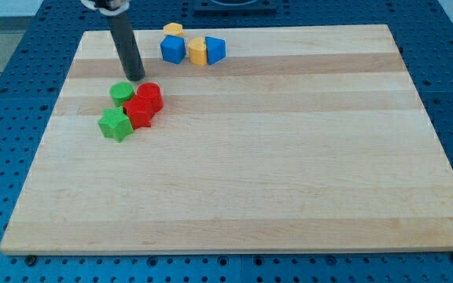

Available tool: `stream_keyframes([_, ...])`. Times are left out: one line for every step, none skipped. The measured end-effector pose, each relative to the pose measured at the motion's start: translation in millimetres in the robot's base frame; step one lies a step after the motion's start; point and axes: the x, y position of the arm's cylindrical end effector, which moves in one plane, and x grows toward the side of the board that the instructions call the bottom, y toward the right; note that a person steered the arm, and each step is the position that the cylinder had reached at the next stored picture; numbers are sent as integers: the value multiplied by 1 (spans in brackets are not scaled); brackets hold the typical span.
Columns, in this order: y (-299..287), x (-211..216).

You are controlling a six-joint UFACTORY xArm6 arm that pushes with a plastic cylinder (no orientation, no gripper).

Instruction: Move the yellow hexagon to the top side of the yellow heart

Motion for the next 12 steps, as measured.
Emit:
stream_keyframes([-17,-73])
stream_keyframes([-10,-113])
stream_keyframes([6,-112])
stream_keyframes([77,-111])
stream_keyframes([102,-111])
stream_keyframes([109,-111])
stream_keyframes([98,-111])
stream_keyframes([92,-111])
stream_keyframes([79,-111])
stream_keyframes([62,-111])
stream_keyframes([39,-112])
stream_keyframes([30,-112])
